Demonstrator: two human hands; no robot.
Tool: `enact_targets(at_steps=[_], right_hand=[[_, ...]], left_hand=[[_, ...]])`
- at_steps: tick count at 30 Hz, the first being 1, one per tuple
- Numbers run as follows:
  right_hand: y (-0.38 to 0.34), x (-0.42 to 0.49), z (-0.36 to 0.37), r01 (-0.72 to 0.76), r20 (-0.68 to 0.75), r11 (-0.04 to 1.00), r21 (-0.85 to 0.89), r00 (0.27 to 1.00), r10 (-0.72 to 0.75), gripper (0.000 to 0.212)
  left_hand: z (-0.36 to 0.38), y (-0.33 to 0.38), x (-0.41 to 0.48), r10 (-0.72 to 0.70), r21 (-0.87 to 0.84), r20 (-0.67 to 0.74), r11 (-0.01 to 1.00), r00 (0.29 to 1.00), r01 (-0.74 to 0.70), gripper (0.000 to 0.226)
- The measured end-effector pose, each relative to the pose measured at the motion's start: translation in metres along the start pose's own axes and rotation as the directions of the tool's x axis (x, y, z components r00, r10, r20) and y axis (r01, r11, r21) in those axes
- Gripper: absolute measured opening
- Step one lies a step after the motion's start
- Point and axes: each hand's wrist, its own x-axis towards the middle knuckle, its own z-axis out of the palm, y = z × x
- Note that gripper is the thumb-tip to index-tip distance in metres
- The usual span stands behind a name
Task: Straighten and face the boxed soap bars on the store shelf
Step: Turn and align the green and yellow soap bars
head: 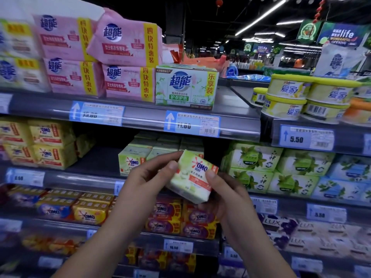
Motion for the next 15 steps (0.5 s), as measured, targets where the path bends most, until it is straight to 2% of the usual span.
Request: enact_targets(at_steps=[3,9,12,15], right_hand=[[-0.006,-0.004,0.004,-0.131,0.058,0.981,0.141,0.991,0.124,0.041],[-0.002,-0.005,0.010,-0.365,0.106,0.905,0.218,0.931,0.350,0.036],[0.004,-0.004,0.013,-0.405,0.093,0.887,0.220,0.914,0.395,0.034],[0.006,-0.005,0.011,-0.395,0.092,0.895,0.206,0.919,0.384,0.033]], left_hand=[[-0.001,-0.002,-0.006,-0.026,-0.053,0.000,0.998,1.000,0.026,0.038],[0.001,0.005,-0.014,0.087,-0.029,-0.012,0.996,0.996,-0.087,0.027],[0.004,0.009,-0.016,0.105,0.093,-0.045,0.991,0.994,-0.100,0.028],[0.003,0.011,-0.016,0.088,0.091,-0.052,0.992,0.995,-0.083,0.027]])
